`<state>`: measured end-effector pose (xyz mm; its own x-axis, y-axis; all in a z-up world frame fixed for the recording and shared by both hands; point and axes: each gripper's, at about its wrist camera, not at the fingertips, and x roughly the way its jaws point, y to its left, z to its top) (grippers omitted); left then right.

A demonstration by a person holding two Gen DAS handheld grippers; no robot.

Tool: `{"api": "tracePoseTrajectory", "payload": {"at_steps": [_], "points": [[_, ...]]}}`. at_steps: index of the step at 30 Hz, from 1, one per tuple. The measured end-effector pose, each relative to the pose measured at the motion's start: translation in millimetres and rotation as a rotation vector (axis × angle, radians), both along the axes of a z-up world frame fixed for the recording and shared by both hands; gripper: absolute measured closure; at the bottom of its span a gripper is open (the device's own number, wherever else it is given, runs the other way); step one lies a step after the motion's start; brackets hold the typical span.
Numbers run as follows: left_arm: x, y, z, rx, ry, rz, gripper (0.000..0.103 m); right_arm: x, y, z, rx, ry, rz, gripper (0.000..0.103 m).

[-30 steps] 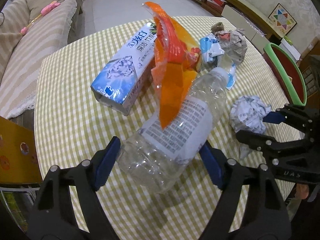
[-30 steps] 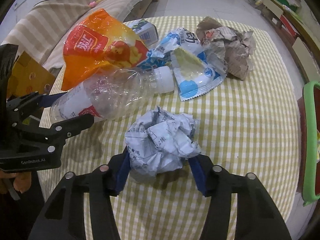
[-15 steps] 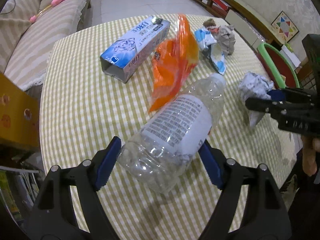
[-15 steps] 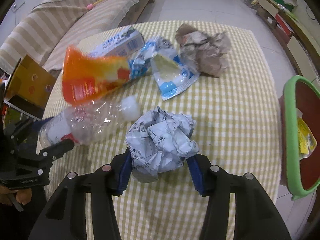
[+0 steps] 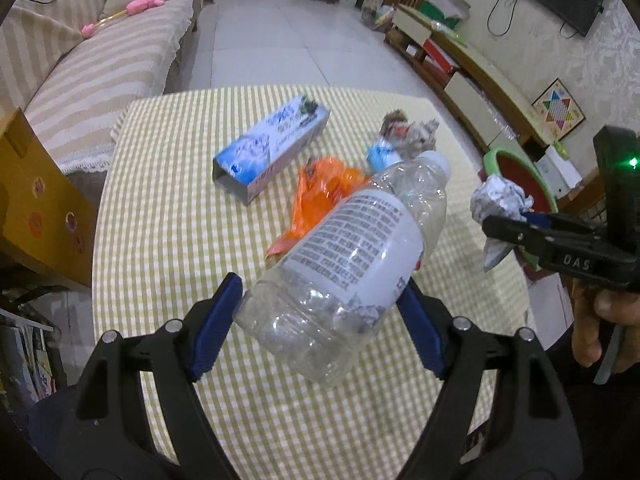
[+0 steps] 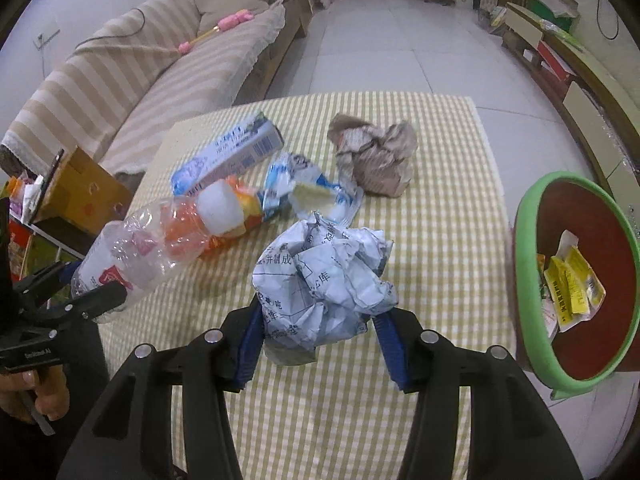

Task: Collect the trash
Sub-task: 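Grasp the clear plastic bottle with left tool while right tool grasps crumpled paper, then carry bottle and paper over the red bucket and open both tools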

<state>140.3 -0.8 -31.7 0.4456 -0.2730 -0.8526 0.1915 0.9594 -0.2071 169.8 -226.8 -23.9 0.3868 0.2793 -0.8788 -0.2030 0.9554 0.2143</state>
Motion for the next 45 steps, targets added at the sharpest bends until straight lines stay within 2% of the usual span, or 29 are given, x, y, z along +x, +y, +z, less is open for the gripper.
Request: {"api": "tracePoseTrajectory", "payload": {"at_steps": [11, 20, 30, 45], "points": [[10.6, -28.1, 22.4, -0.017, -0.042, -0.028, 0.027, -3.5, -33.0, 23.0, 0.014, -0.046, -0.053, 0.054], [28.5, -70.1, 32.3, -0.017, -0.064, -0.089, 0.027, -4.1, -79.9, 37.4, 0.032, -0.075, -0.142, 0.054], [49.6, -144.8, 46.0, -0.045, -0.098, -0.199, 0.027, -9.9, -134.2, 45.4, 0.024, -0.1, -0.244, 0.054], [71.3, -247.7, 51.9, -0.097, -0.087, -0.331, 0.027, -14.3, -231.3, 54.4, 0.015, -0.125, -0.435, 0.054]]}}
